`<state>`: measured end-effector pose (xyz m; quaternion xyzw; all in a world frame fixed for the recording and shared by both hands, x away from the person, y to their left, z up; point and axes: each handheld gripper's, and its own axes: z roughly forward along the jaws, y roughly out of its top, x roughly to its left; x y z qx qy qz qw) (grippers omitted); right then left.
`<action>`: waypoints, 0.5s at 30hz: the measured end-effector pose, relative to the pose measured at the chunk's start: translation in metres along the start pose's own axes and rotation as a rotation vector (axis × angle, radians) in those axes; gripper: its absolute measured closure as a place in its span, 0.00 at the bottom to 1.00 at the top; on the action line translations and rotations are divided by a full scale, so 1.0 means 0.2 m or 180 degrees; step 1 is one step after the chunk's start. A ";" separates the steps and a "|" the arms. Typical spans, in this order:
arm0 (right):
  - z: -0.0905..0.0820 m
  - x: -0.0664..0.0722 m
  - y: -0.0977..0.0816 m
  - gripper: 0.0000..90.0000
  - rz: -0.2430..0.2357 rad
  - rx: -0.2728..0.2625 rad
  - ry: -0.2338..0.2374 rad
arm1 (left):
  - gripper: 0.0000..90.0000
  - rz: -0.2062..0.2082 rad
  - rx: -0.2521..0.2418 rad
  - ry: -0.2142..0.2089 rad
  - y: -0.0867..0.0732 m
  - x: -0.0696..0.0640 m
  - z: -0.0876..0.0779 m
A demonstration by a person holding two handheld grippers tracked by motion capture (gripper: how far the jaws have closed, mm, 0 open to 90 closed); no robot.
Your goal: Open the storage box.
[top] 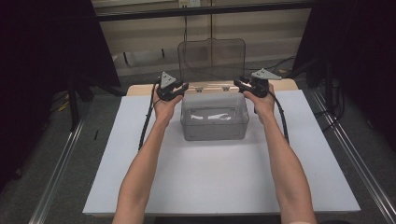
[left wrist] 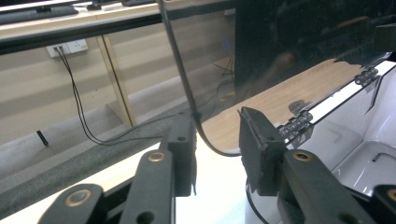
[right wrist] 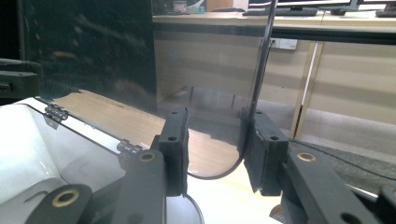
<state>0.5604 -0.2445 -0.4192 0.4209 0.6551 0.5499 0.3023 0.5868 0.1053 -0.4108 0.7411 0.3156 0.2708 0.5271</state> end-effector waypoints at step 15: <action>0.02 -0.02 0.00 0.65 0.0086 0.0132 0.0083 | 0.69 -0.0076 0.0069 -0.0034 0.01 0.02 0.01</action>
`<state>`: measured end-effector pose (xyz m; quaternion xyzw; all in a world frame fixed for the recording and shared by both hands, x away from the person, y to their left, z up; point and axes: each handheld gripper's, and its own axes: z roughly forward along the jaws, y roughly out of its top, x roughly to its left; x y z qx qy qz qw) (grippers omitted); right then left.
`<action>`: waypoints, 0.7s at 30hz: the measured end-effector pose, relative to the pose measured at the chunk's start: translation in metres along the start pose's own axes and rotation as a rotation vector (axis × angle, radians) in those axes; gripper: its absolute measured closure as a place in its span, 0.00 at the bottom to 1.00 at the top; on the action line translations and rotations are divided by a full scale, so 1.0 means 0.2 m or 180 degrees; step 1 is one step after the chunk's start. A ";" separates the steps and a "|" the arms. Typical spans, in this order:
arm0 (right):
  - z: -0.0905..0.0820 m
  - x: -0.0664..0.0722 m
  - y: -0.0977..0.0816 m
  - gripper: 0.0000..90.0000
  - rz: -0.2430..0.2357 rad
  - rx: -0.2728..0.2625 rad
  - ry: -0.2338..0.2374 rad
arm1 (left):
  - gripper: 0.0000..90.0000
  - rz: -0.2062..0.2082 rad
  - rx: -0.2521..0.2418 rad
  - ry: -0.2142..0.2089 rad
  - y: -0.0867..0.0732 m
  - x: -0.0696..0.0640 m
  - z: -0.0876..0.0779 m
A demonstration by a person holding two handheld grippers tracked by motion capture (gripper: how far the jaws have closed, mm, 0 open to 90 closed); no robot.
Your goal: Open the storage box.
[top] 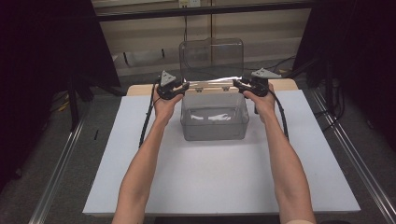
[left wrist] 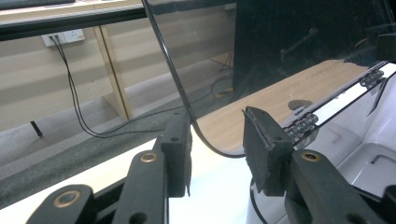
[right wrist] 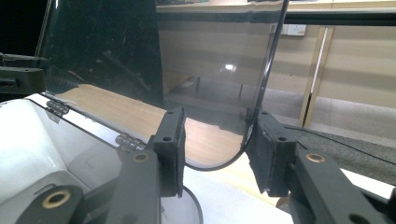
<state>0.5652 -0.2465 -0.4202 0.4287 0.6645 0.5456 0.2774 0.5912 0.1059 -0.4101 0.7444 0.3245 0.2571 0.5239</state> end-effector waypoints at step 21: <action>0.02 -0.03 -0.01 0.61 0.0267 0.0084 0.0046 | 0.60 -0.0246 -0.0021 -0.0045 -0.02 0.02 0.02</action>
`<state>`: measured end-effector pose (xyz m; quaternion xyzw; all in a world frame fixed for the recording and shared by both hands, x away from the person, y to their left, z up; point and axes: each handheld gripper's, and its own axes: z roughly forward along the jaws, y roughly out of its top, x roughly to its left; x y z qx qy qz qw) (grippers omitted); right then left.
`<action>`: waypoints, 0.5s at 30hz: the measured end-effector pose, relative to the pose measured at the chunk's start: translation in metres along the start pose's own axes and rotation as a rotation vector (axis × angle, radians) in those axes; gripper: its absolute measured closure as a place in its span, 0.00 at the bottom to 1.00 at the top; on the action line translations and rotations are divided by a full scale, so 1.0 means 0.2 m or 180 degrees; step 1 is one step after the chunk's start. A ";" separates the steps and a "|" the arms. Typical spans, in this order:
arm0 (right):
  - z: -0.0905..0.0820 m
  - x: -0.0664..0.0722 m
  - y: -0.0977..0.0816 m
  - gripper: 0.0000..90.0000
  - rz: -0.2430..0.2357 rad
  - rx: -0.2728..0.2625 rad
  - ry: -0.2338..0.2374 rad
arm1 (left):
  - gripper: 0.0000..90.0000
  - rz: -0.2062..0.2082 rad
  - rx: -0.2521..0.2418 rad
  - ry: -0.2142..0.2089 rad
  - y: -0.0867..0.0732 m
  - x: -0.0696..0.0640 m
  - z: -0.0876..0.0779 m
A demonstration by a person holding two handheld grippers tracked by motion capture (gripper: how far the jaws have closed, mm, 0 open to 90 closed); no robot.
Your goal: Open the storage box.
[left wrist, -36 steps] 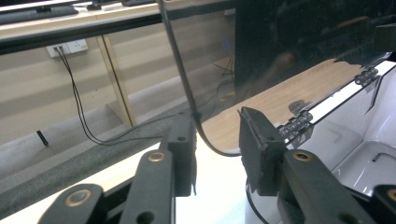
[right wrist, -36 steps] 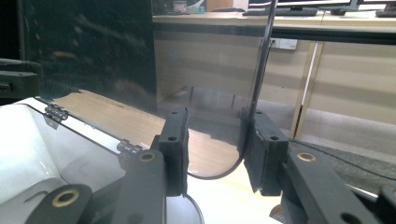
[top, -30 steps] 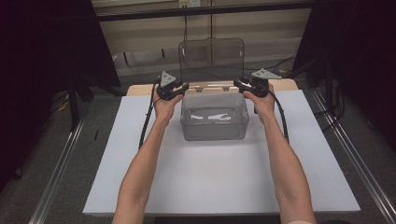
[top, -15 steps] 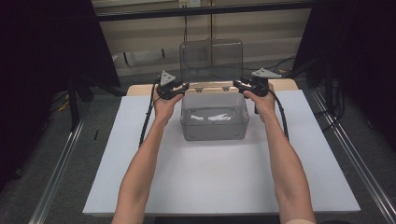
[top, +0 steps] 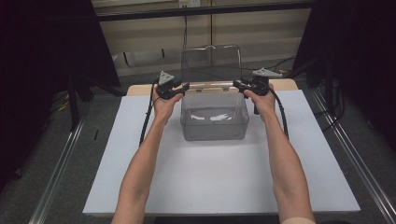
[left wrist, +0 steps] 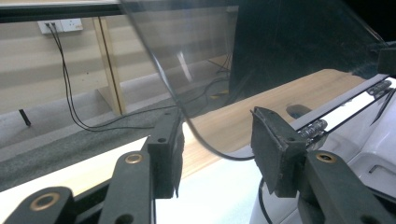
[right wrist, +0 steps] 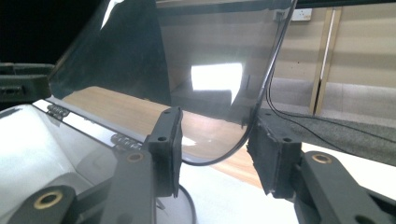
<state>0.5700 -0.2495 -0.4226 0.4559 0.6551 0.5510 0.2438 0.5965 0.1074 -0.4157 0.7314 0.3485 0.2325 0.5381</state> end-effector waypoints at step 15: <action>0.01 -0.02 -0.01 0.60 0.0183 0.0036 -0.0013 | 0.53 -0.0065 -0.0063 0.0009 -0.01 -0.01 0.02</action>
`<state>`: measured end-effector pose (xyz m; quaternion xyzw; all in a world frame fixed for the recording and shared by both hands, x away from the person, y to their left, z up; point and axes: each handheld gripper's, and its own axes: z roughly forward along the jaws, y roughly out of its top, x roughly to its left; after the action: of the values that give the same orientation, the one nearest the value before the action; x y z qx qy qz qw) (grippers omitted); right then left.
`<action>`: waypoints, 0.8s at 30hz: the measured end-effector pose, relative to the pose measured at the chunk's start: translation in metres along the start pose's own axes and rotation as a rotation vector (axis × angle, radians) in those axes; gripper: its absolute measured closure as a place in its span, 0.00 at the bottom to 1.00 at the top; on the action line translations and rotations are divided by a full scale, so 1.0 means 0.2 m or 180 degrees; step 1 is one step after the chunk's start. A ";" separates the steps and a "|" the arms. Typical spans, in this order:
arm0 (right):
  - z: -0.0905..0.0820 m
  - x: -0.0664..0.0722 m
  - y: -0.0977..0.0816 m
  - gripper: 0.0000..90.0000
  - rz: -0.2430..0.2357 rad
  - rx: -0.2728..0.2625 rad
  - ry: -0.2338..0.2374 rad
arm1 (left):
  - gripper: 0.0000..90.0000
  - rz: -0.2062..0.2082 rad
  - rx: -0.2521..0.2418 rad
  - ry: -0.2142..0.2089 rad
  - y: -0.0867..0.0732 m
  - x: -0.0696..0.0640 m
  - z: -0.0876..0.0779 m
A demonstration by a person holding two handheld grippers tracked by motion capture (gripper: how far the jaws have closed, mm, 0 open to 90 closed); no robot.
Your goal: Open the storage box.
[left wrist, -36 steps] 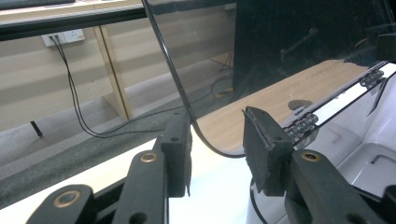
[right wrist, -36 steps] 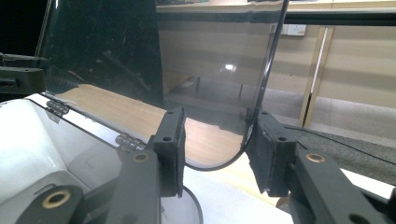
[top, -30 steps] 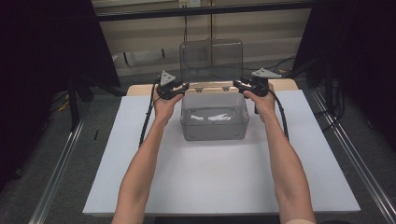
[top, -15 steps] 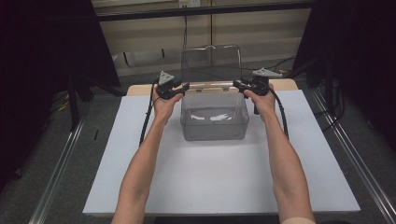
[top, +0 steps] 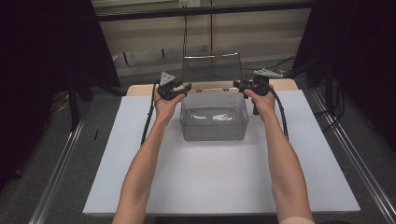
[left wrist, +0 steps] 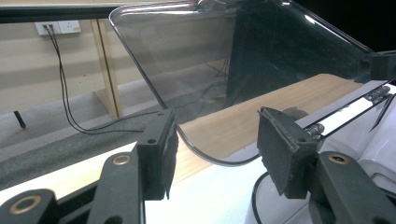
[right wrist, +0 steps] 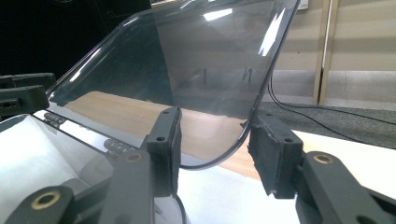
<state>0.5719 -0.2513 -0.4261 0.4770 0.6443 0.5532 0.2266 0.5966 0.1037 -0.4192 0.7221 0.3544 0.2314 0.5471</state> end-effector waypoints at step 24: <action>0.00 0.01 -0.02 0.45 -0.0191 -0.0046 -0.0318 | 0.39 -0.0034 0.0049 0.0073 -0.01 0.01 0.00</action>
<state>0.5695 -0.2481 -0.4298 0.4828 0.6422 0.5263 0.2784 0.5981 0.1059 -0.4216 0.7217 0.3663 0.2340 0.5387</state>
